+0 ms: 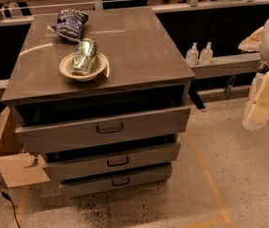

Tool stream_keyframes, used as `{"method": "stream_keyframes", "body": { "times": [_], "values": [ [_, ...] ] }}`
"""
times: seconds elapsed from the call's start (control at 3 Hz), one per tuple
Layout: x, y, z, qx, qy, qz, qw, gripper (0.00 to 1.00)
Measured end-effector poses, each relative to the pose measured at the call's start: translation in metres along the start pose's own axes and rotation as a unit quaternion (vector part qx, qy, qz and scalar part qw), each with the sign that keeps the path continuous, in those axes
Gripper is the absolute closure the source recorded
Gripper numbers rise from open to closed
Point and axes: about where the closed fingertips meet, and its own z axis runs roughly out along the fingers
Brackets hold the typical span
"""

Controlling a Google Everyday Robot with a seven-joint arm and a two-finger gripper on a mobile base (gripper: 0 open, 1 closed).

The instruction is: Pick green can from paper bowl and place on counter

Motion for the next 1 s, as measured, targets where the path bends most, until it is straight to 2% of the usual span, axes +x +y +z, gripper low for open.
{"method": "stream_keyframes", "body": {
  "times": [0.33, 0.67, 1.0],
  "values": [
    [0.000, 0.000, 0.000, 0.000, 0.000, 0.000, 1.0000, 0.00],
    [-0.027, -0.017, 0.001, 0.022, -0.024, -0.021, 0.9992, 0.00],
    [-0.076, -0.053, 0.005, 0.048, -0.052, -0.106, 0.9918, 0.00]
  ]
}}
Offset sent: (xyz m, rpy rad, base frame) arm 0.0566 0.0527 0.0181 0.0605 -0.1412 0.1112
